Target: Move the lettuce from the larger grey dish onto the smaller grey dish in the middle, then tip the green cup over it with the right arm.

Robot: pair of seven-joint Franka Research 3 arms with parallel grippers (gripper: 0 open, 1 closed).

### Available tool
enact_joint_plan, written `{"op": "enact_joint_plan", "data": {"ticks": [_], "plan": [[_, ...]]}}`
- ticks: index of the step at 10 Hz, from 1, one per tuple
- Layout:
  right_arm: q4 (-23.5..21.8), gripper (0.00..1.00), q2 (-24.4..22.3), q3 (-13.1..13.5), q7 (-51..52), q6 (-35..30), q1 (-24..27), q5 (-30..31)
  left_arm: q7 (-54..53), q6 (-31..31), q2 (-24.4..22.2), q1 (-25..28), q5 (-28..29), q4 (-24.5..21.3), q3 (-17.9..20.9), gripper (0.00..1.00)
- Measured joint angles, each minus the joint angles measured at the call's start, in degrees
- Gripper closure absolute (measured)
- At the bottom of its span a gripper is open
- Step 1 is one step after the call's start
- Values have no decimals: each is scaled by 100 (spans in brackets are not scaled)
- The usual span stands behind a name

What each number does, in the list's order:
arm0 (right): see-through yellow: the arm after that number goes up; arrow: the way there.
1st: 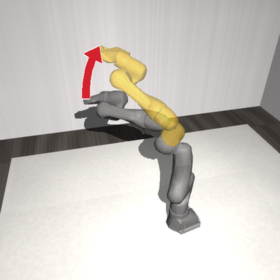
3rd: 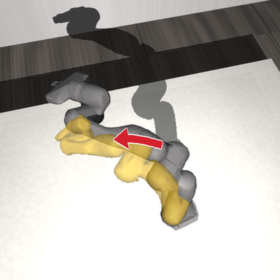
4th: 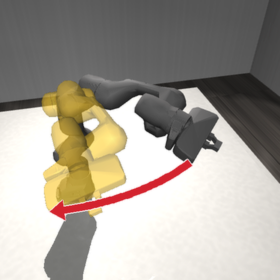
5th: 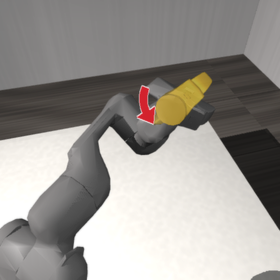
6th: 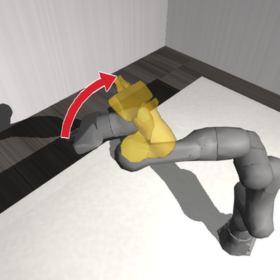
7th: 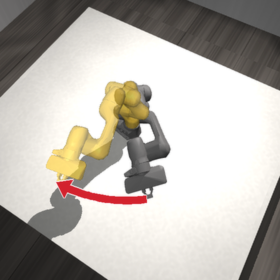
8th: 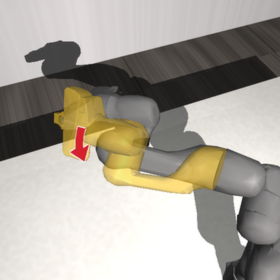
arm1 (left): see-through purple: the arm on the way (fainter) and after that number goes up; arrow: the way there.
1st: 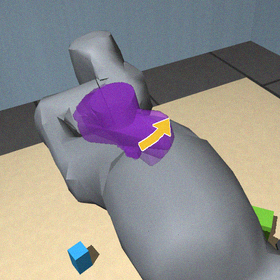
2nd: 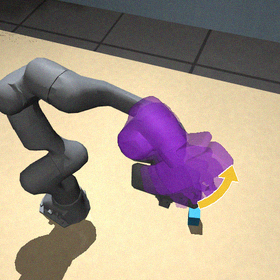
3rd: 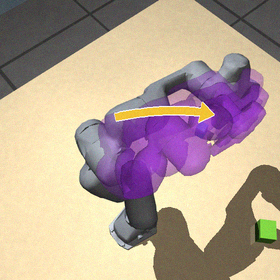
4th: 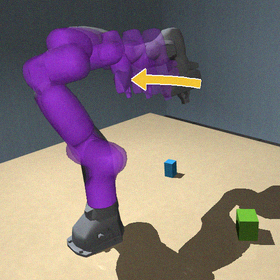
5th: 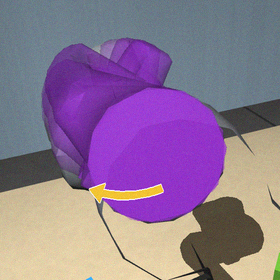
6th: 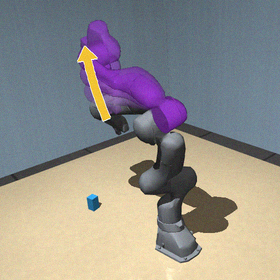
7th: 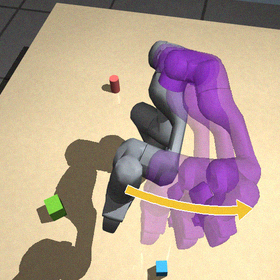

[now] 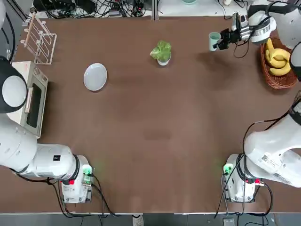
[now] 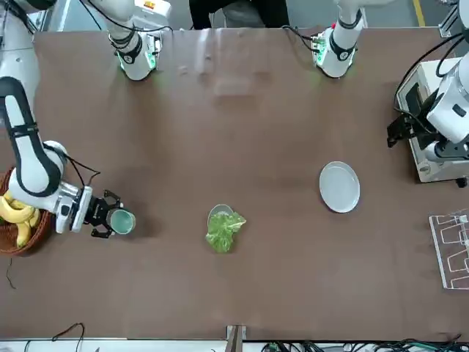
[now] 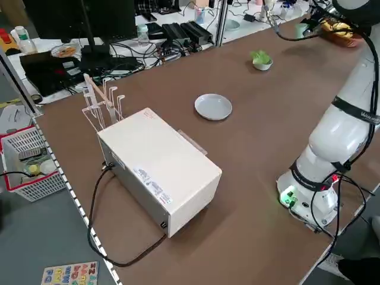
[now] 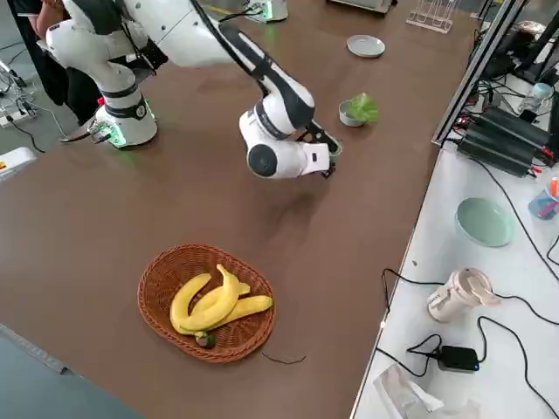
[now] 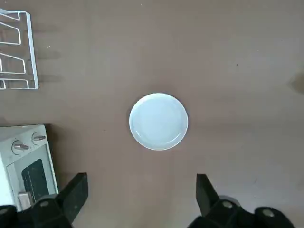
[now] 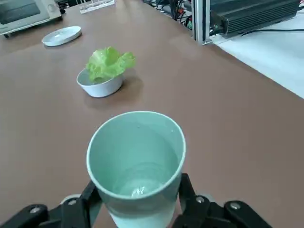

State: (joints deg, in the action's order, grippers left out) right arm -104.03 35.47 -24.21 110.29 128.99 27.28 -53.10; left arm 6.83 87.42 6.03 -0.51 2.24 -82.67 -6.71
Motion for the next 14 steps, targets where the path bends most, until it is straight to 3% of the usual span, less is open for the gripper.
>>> {"op": "enact_joint_plan", "data": {"ticks": [7,8,11,12,14], "plan": [[-12,32,-447,35,-3065,1745,-2094,-86,0,-80,7,215,-281,37,79,0],[-12,32,-505,231,-3390,1782,-2450,-86,-4,-81,10,229,-281,36,94,0],[32,32,-579,1495,-4056,1786,-3907,-90,-5,-80,10,247,-247,38,109,0],[45,32,-579,1704,-4308,1785,-4227,-92,-5,-79,10,265,-231,39,111,0],[88,32,-579,1855,-4778,1786,-4648,-93,-6,-79,10,270,-229,39,110,0]]}}
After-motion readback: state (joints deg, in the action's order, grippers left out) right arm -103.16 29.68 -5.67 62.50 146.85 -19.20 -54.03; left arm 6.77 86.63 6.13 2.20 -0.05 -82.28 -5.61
